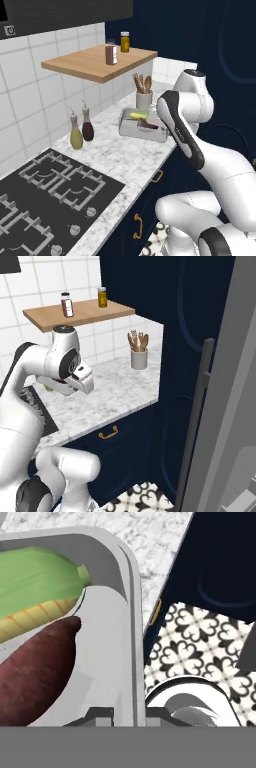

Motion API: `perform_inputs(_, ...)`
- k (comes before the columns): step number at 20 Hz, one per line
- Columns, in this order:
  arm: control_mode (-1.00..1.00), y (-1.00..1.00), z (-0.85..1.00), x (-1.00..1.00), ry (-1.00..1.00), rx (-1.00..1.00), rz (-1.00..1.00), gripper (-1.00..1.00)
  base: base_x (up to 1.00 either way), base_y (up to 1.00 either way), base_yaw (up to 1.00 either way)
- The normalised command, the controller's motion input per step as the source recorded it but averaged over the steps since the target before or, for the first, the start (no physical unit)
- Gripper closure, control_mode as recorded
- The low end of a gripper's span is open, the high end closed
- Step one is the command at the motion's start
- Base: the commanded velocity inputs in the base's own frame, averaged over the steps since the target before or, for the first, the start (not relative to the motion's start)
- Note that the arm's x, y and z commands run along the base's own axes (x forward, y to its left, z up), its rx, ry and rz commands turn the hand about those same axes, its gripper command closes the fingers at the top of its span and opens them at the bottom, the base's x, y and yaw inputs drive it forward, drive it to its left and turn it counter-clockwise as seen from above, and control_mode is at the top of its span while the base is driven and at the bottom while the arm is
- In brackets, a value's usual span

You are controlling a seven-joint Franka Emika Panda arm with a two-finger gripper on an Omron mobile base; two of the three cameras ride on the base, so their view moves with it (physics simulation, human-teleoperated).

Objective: Take the meat container that has the chicken drumstick and place it on the second highest rack of the freezer. Then take the vegetable container that has the potato and corn and place it on the highest rack of the freezer.

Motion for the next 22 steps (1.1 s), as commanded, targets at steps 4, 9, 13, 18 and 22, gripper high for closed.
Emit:
perform_inputs(4, -1.0, 0.18, 1.0, -1.0, -0.05, 0.03, 0.2, 1.0, 0.0, 0.0, 0.0)
perform_inputs(9, -1.0, 0.02, 0.95, -1.0, -0.06, 0.02, 0.13, 1.0, 0.0, 0.0, 0.0)
perform_inputs(13, -1.0, 0.0, 0.61, -1.0, -0.06, 0.01, 0.02, 1.0, 0.0, 0.0, 0.0)
perform_inputs(18, -1.0, 0.0, 0.27, -1.0, -0.09, 0.0, 0.0, 1.0, 0.0, 0.0, 0.0)
perform_inputs(22, -1.0, 0.0, 0.0, -0.91, 0.06, 0.0, 0.0, 1.0, 0.0, 0.0, 0.0)
